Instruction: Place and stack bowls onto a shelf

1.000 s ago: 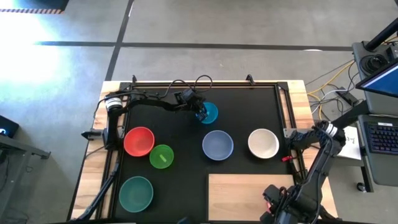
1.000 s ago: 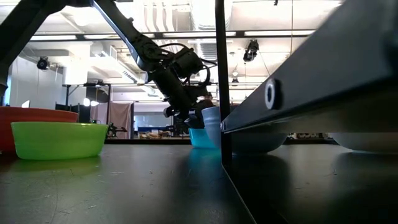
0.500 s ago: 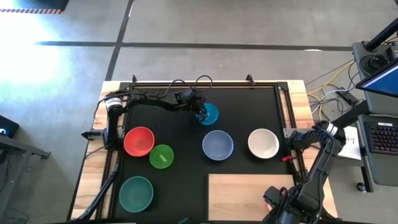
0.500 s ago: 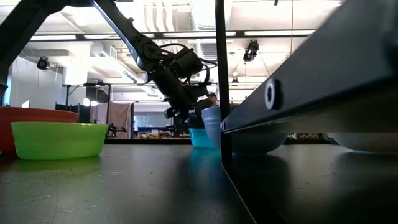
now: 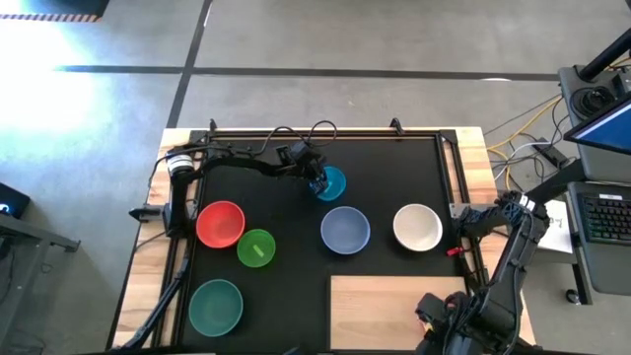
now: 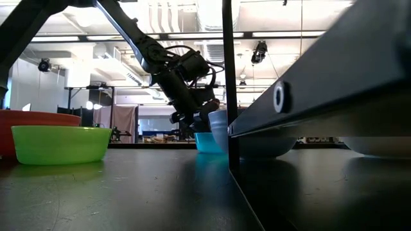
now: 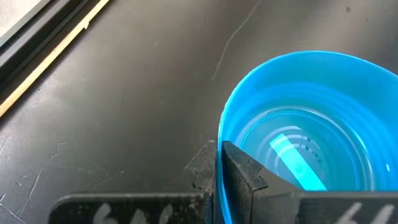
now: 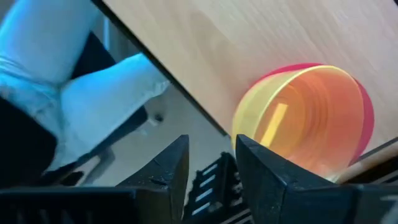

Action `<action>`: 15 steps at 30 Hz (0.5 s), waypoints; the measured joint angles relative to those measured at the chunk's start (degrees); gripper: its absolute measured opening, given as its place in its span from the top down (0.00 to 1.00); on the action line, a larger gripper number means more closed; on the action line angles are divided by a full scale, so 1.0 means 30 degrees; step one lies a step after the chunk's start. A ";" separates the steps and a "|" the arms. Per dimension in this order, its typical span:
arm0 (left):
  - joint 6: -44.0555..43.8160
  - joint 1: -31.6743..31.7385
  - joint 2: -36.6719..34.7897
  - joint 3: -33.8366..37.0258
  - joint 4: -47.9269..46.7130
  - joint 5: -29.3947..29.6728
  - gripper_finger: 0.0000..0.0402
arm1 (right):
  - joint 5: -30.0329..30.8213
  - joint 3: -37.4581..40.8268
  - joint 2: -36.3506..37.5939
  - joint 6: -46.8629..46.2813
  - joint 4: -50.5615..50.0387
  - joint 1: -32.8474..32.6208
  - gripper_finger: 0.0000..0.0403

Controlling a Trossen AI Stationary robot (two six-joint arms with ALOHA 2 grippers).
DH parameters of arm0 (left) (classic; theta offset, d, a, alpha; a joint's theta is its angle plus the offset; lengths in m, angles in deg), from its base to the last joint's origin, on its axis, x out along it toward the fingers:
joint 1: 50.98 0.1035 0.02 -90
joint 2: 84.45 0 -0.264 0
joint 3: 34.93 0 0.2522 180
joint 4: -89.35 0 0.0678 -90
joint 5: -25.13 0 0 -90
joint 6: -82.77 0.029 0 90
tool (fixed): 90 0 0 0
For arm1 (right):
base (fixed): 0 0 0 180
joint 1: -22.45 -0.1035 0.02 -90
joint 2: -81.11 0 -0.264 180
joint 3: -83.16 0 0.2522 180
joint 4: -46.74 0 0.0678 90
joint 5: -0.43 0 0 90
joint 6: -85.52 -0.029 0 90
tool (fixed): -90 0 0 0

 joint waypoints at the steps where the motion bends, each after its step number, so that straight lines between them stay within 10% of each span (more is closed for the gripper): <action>1: 0.0007 0.0000 0.0000 0.0000 0.0002 0.0000 1.00 | -0.0007 0.0109 -0.0101 0.0030 -0.0060 -0.0007 0.72; 15: 0.0099 0.0002 0.0000 0.0000 0.0027 0.0000 1.00 | -0.1005 0.0861 -0.0384 0.0078 -0.0674 -0.0003 0.96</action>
